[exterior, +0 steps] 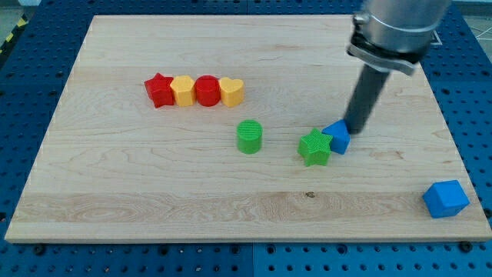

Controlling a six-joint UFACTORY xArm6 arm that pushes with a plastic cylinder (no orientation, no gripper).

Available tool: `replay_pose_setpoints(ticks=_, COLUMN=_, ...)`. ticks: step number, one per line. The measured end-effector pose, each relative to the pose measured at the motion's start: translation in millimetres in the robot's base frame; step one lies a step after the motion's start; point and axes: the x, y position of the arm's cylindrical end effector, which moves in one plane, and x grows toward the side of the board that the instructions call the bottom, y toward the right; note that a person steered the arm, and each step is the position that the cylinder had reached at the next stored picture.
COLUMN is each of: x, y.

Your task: Slide the blue triangle to the blue cube

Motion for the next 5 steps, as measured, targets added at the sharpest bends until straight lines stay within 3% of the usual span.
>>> replay_pose_setpoints(ticks=2, x=1, y=-99)
replay_pose_setpoints(ticks=5, x=9, y=-50)
